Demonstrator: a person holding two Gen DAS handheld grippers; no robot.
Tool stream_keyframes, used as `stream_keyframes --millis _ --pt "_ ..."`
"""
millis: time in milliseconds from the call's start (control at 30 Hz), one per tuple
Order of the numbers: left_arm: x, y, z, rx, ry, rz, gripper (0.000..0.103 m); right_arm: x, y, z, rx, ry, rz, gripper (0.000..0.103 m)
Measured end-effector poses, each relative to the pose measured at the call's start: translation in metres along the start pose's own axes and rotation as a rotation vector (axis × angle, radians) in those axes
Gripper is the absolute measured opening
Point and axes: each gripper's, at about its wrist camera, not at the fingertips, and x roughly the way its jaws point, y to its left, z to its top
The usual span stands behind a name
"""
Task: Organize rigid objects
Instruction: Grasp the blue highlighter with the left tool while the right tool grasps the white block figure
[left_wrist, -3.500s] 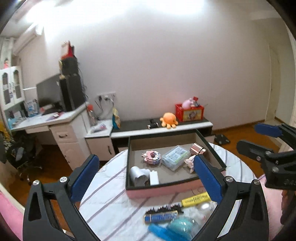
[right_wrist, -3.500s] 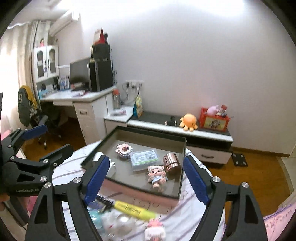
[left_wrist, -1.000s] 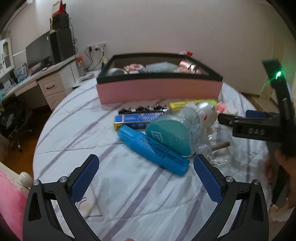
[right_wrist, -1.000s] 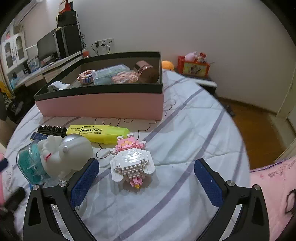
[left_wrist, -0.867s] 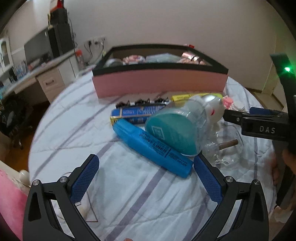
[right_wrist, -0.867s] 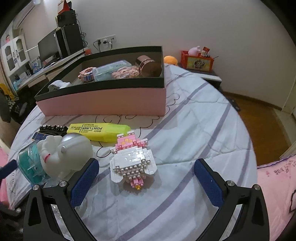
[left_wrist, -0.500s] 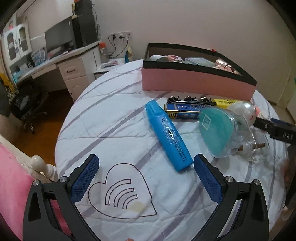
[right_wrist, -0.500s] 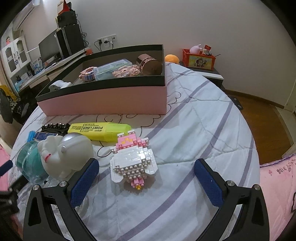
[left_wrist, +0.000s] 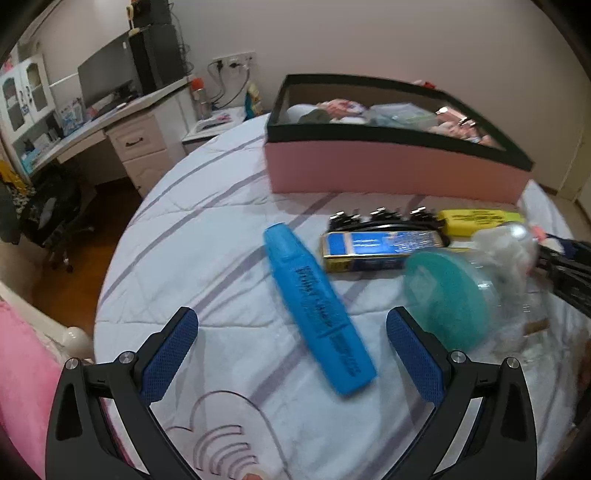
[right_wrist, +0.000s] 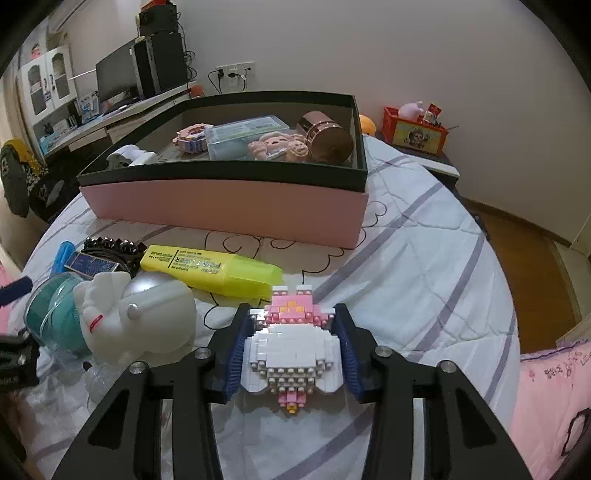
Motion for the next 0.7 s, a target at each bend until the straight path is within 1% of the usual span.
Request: stream_keyframes --millis 33,167,333,367,400,433,467,500,533,567,700 --pt "0.001 0.003 -0.001 -0.006 0.003 0.011 0.103 -0.004 0.000 -0.003 -0.003 -0.005 -0.004 0.045" --pt "0.005 0.017 -0.001 -0.066 0.014 -0.012 0.103 -0.017 -0.003 -0.019 0.006 -0.006 -0.037 0.045" --pt "0.012 0.013 0.005 -0.077 0.012 -0.008 0.103 -0.021 -0.003 -0.030 0.021 -0.034 -0.051 0.045" --pt "0.013 0.013 0.006 -0.074 0.007 0.006 0.099 -0.022 -0.002 -0.030 0.021 -0.032 -0.054 0.045" --pt "0.013 0.013 0.005 -0.069 0.004 0.008 0.093 -0.023 -0.002 -0.031 0.022 -0.034 -0.053 0.045" --pt "0.010 0.015 0.004 -0.068 -0.010 -0.014 0.088 -0.024 -0.003 -0.032 0.024 -0.034 -0.051 0.045" --pt "0.009 0.015 0.003 -0.065 -0.020 -0.021 0.073 -0.025 -0.003 -0.034 0.025 -0.033 -0.050 0.045" --pt "0.007 0.016 0.002 -0.052 -0.023 -0.018 0.067 -0.025 -0.003 -0.035 0.026 -0.035 -0.049 0.045" --pt "0.005 0.016 0.000 -0.032 -0.030 -0.018 0.064 -0.027 -0.004 -0.037 0.030 -0.035 -0.048 0.045" --pt "0.004 0.016 -0.001 -0.017 -0.036 -0.032 0.054 -0.028 -0.004 -0.038 0.032 -0.036 -0.048 0.046" --pt "-0.001 0.019 -0.005 0.003 -0.057 -0.041 0.034 -0.031 -0.004 -0.042 0.038 -0.041 -0.049 0.046"
